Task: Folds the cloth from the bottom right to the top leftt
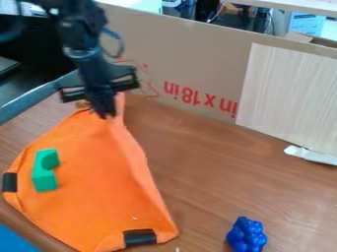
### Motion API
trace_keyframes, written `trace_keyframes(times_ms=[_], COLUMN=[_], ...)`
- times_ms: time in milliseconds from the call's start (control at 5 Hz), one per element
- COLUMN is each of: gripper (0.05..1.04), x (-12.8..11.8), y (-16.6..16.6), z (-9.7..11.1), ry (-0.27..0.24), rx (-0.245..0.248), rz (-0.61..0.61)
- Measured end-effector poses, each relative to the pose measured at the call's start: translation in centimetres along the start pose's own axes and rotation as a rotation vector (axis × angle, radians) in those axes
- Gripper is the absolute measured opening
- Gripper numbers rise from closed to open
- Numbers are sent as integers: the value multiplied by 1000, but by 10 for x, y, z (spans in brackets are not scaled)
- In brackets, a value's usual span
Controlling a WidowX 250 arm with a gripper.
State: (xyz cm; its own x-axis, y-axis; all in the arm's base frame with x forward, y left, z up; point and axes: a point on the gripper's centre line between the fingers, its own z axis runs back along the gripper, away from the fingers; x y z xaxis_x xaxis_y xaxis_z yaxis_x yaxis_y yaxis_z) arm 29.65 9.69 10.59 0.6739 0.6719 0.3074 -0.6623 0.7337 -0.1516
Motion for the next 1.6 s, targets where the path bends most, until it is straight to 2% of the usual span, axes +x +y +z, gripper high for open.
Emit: trace_keyframes(times_ms=[200,400,600,1000,1200,1400,1600], gripper=[55,55,55,79,231,493,800], x=[-14,-20,-17,-16,-7,-5,-1], y=[30,65,98,145,155,156,155], z=[6,14,16,-4,-7,-1,9], ry=[16,4,19,47,41,61,137], rx=[-6,14,16,85,106,116,113], rz=[-41,-62,-11,-2,17,19,23])
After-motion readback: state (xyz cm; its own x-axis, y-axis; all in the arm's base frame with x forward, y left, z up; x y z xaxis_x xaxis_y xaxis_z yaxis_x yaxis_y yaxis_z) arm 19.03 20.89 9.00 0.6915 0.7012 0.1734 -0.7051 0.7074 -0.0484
